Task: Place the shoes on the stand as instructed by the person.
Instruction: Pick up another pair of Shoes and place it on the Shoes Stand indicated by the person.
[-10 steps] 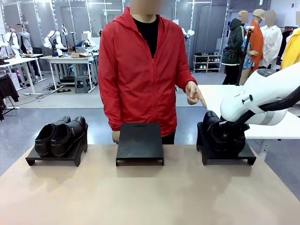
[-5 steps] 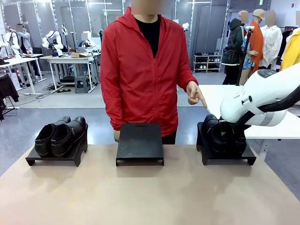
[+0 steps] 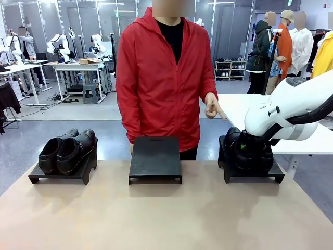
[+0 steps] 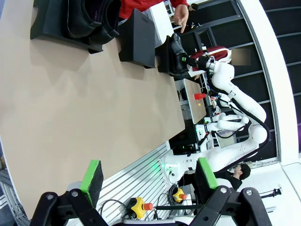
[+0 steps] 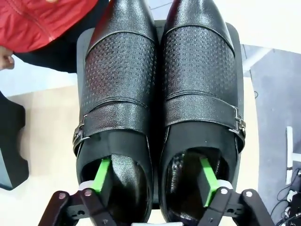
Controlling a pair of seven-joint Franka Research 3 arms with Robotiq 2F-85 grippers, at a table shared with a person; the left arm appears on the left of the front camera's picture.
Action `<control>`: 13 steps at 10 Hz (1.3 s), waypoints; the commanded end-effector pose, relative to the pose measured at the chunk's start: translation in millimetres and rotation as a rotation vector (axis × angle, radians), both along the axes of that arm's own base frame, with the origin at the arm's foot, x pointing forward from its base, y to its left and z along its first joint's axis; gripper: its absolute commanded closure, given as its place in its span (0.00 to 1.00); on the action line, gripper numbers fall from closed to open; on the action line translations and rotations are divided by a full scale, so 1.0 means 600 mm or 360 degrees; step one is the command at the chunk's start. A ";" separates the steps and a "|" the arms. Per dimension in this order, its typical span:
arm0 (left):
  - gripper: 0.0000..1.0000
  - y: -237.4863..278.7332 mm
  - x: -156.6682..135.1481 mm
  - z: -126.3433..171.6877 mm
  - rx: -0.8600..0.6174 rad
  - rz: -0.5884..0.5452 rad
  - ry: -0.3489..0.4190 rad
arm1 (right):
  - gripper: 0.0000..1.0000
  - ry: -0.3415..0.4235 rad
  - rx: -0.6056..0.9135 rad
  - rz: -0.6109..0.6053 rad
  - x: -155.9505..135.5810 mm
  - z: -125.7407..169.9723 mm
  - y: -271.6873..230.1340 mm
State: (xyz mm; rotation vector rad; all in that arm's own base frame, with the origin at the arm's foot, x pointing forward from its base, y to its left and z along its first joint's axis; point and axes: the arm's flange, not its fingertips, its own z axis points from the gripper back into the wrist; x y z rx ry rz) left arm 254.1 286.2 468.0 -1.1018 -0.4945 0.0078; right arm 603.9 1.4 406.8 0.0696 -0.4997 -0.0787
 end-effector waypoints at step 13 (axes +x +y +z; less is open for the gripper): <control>0.00 -0.001 -0.002 -0.001 -0.0015 -0.0015 -0.0043 | 0.00 -0.0020 -0.0003 0.0064 -0.038 0.024 -0.001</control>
